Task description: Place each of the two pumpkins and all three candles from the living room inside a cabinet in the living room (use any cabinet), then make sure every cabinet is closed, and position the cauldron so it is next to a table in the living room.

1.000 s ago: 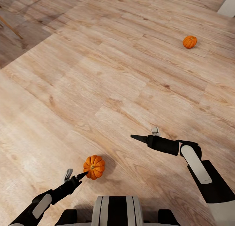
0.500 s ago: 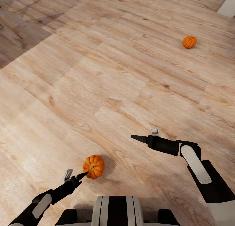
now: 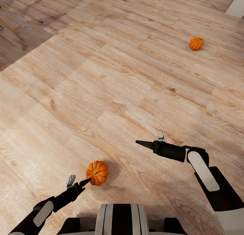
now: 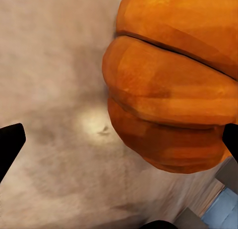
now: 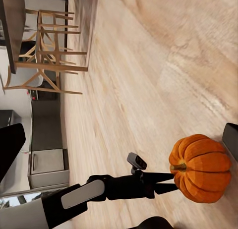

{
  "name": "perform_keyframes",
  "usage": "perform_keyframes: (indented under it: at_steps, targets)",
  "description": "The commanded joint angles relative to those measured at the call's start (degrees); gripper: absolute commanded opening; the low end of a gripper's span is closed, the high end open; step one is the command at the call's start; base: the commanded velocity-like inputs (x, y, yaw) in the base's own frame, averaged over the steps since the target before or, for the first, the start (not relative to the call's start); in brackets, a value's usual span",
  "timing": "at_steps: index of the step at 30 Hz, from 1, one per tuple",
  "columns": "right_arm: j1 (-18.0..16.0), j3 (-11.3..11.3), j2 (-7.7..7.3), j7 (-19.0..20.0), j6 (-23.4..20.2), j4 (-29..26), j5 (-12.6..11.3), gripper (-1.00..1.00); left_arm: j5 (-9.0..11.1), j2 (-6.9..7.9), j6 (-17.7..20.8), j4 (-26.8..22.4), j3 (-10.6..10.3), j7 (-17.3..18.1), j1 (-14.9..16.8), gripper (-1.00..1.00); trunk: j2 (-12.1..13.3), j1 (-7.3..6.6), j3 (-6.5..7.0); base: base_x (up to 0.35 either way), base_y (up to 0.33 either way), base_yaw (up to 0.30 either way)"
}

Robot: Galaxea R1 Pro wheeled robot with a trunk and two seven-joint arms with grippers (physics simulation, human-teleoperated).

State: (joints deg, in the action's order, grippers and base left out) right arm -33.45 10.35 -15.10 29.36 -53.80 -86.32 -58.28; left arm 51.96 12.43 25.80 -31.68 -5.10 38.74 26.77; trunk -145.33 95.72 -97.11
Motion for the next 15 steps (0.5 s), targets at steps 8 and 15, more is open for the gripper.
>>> perform_keyframes:
  at_steps: [8, 15]
  targets:
    - [-0.03, 0.03, -0.03, 0.26, -0.08, 0.01, 0.19, 1.0, -0.02, 0.11, -0.13, 0.13, 0.09, -1.56, 0.04, 1.0, -0.01, 0.0, -0.03, 0.0, 0.0, 0.0]
    - [-0.03, 0.03, -0.02, 0.26, -0.08, 0.01, 0.19, 1.0, -0.02, 0.14, -0.13, 0.12, 0.09, -1.56, 0.04, 1.0, -0.01, 0.0, -0.03, 0.0, 0.0, 0.0]
